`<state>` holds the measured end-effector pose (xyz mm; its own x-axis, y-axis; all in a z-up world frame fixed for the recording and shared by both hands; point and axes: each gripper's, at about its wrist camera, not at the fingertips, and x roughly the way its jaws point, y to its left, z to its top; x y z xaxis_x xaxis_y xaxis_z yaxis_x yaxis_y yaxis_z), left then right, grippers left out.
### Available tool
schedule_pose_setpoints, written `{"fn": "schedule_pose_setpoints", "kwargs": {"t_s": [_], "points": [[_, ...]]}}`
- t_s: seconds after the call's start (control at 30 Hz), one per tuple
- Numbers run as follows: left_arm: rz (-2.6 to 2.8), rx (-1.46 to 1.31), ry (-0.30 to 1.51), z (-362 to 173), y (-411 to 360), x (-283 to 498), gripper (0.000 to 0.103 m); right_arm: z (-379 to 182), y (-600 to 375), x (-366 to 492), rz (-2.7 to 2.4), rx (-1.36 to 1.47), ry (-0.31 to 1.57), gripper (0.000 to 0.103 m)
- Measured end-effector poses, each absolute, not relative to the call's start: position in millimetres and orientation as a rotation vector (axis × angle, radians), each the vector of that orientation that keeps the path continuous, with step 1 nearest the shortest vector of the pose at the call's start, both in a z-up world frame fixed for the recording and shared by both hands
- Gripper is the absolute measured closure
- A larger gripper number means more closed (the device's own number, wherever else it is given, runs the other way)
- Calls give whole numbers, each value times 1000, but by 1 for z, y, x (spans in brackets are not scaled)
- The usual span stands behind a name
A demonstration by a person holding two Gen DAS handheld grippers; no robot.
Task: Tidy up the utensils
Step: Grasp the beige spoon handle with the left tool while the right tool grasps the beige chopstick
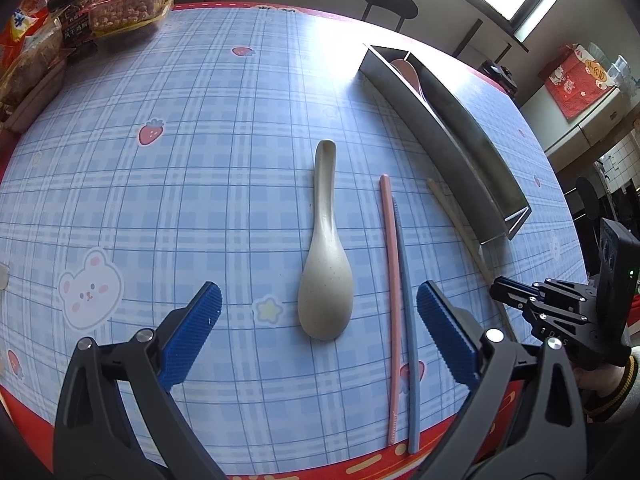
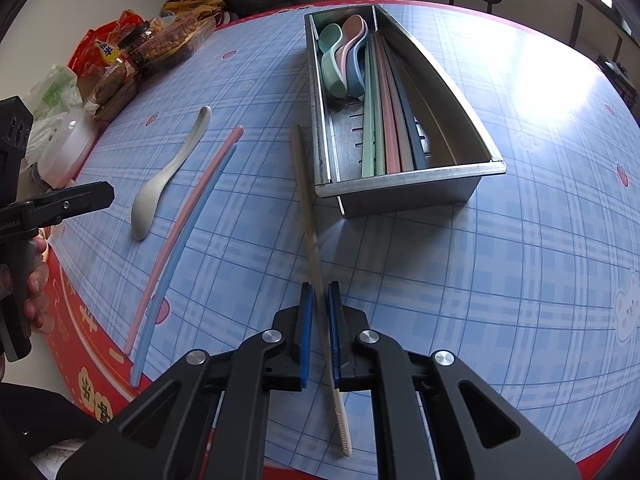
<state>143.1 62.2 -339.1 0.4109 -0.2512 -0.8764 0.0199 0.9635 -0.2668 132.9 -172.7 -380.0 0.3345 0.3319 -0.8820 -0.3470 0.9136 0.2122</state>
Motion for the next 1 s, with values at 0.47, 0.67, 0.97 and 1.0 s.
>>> {"fn": "schedule_pose_setpoints", "kwargs": {"t_s": [0.47, 0.67, 0.97, 1.0], "points": [[-181, -365, 1183, -351, 75, 152, 58, -380, -175, 132, 449, -12, 1139, 95], [-183, -418, 1192, -357, 80, 164, 66, -379, -174, 132, 450, -14, 1138, 95], [-200, -444, 1221, -370, 74, 165, 66, -379, -175, 130, 454, -10, 1132, 95], [-203, -443, 1222, -370, 74, 166, 66, -379, -175, 130, 454, -10, 1132, 95]]}}
